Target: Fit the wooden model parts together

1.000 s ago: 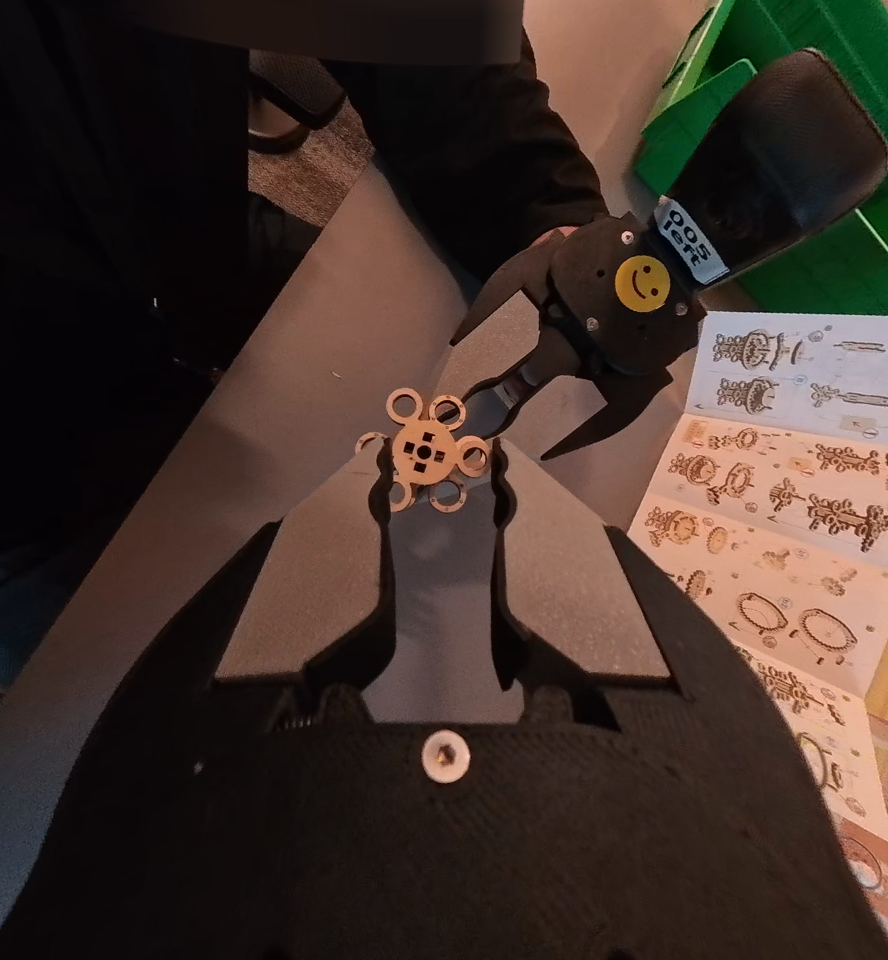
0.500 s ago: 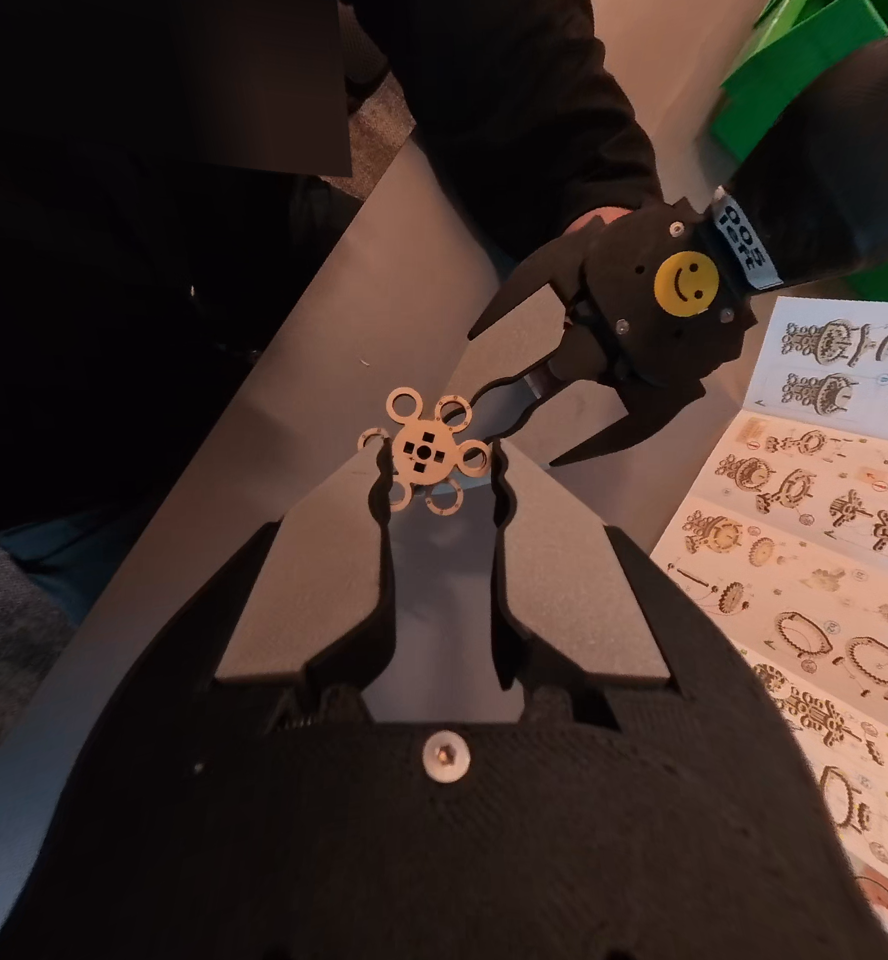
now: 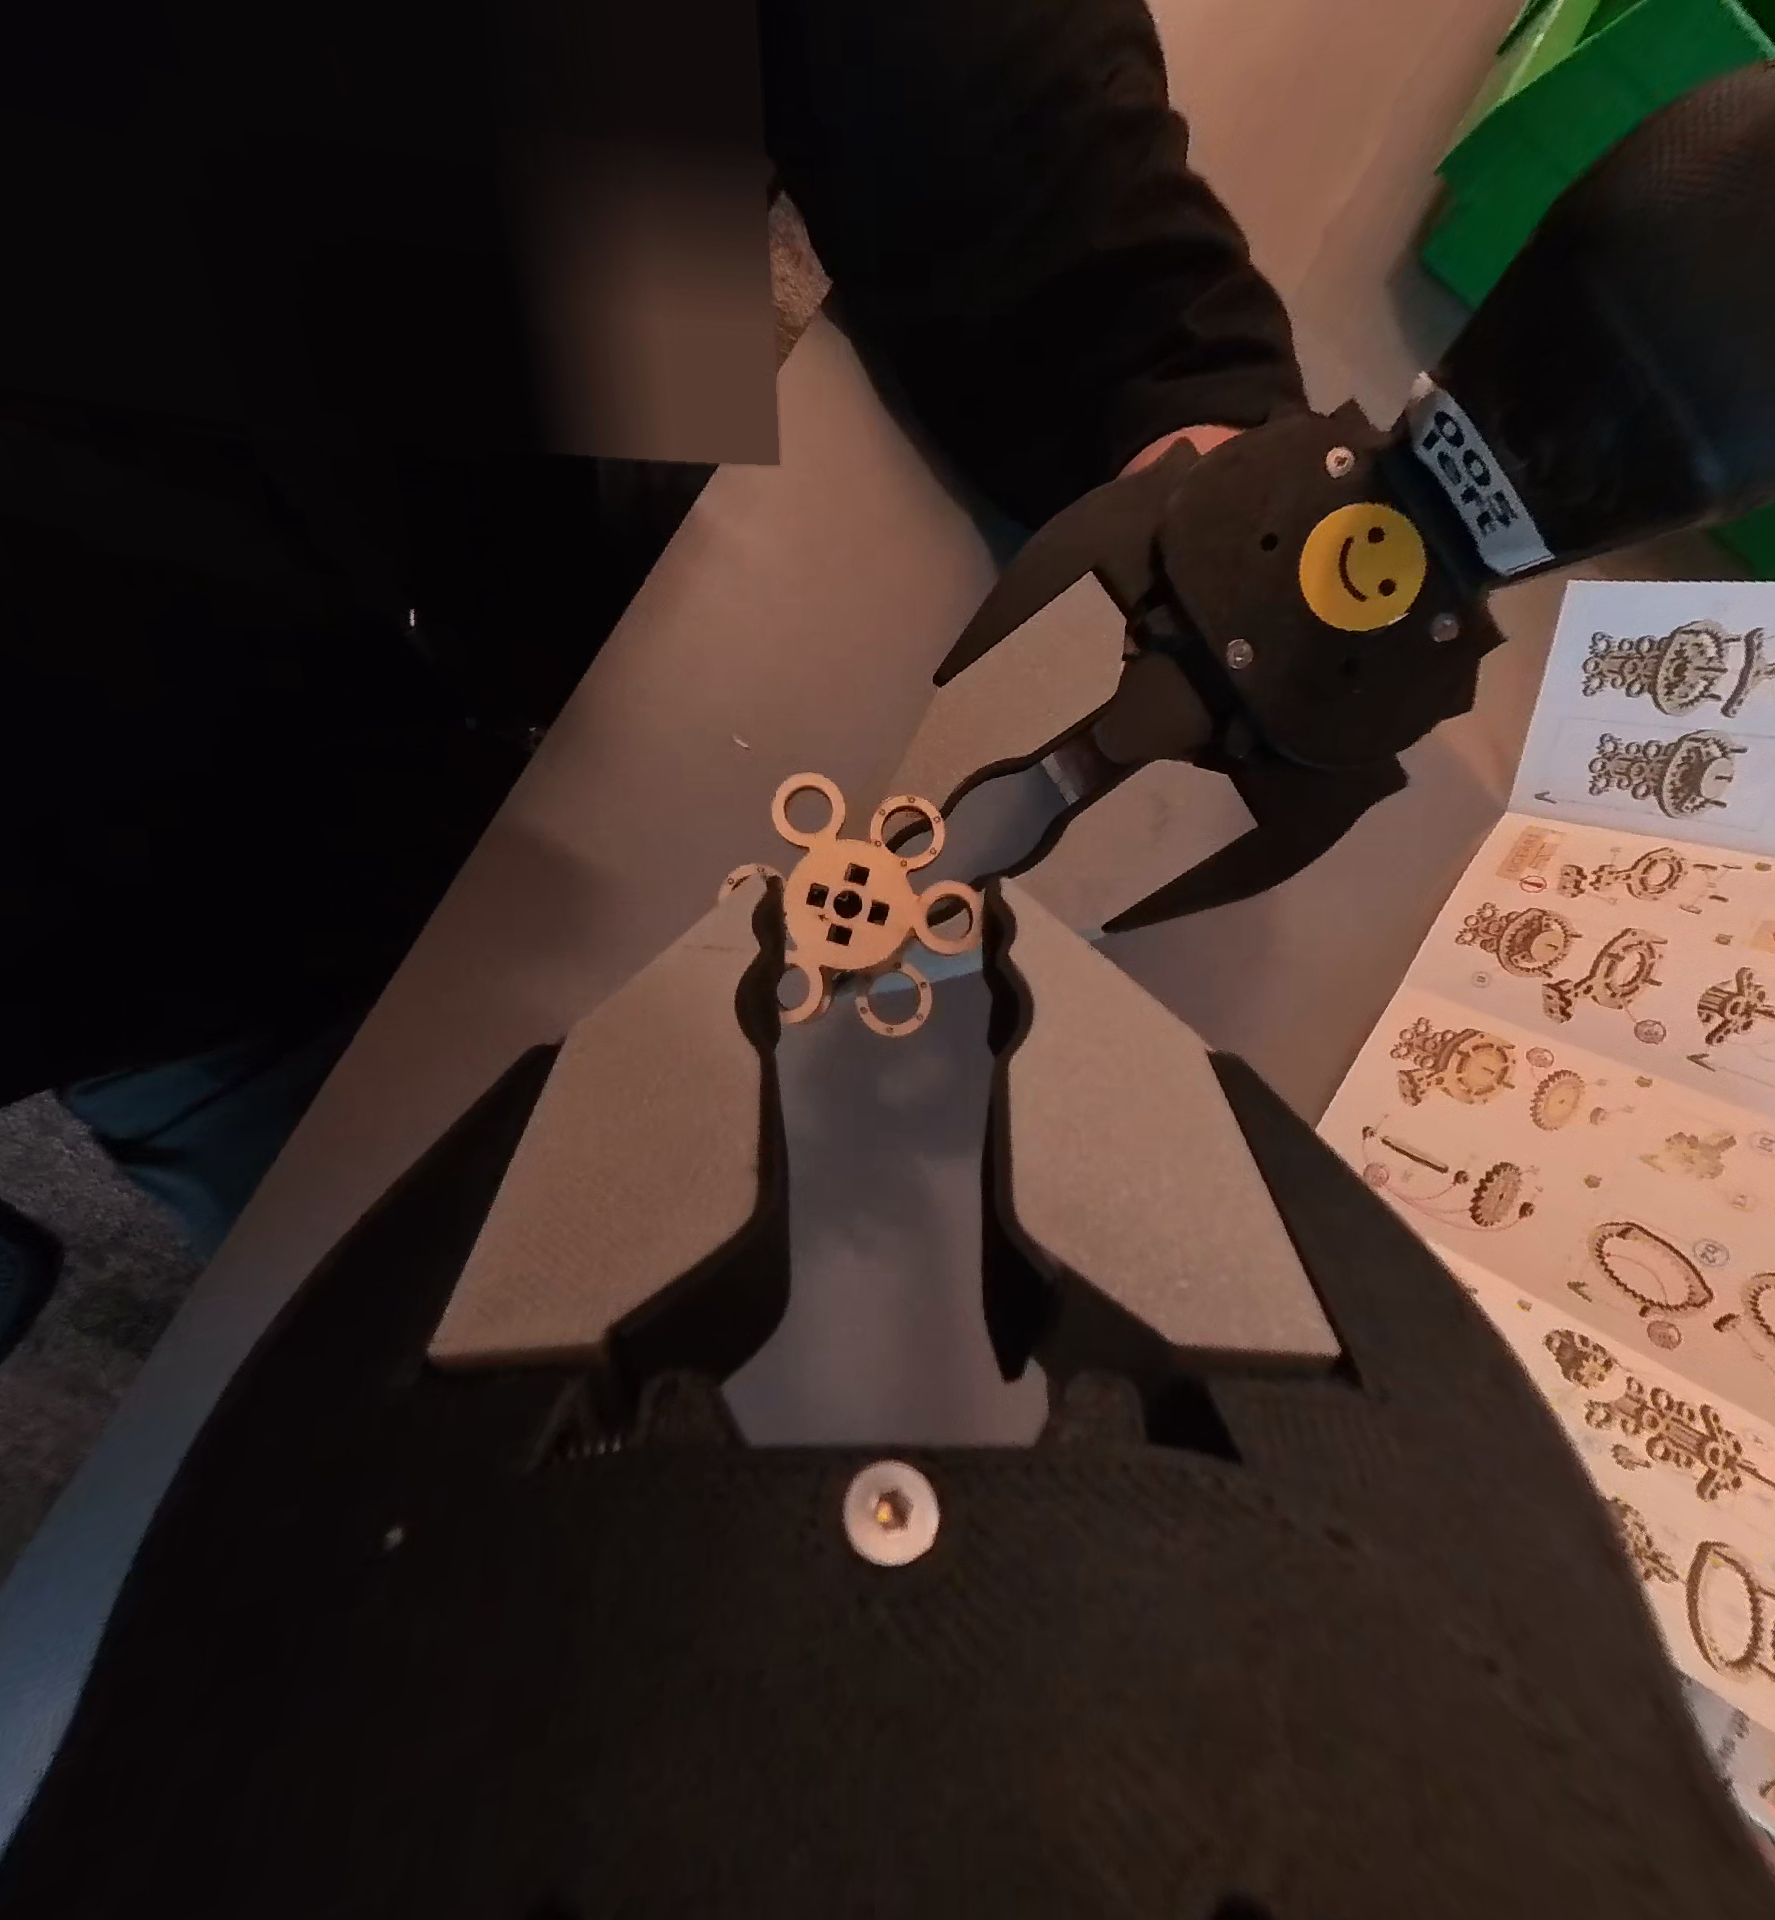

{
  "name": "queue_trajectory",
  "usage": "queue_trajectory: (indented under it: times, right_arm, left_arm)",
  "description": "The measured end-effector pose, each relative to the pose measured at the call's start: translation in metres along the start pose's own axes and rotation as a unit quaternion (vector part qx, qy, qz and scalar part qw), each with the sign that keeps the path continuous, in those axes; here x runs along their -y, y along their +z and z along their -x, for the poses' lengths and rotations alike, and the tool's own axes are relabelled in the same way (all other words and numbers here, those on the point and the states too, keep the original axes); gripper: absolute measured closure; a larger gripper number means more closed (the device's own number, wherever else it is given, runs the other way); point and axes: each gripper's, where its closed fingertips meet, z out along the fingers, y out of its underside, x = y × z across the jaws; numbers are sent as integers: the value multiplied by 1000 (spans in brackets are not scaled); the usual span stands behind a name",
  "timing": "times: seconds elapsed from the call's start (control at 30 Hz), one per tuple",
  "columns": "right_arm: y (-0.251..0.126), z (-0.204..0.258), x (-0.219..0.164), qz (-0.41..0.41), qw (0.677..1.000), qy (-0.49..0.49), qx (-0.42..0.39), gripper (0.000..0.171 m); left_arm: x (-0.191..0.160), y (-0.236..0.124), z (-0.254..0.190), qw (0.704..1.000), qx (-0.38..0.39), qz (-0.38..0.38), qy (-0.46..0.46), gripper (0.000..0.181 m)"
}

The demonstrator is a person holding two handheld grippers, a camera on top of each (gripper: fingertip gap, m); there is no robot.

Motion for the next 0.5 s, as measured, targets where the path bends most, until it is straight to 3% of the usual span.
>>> queue_trajectory:
  times: [0.5]
  right_arm:
    - [0, -3, -1, 11, 1000, 5, 13, 135]
  left_arm:
    - [4, -1, 1, 1000, 2, -13, -2, 169]
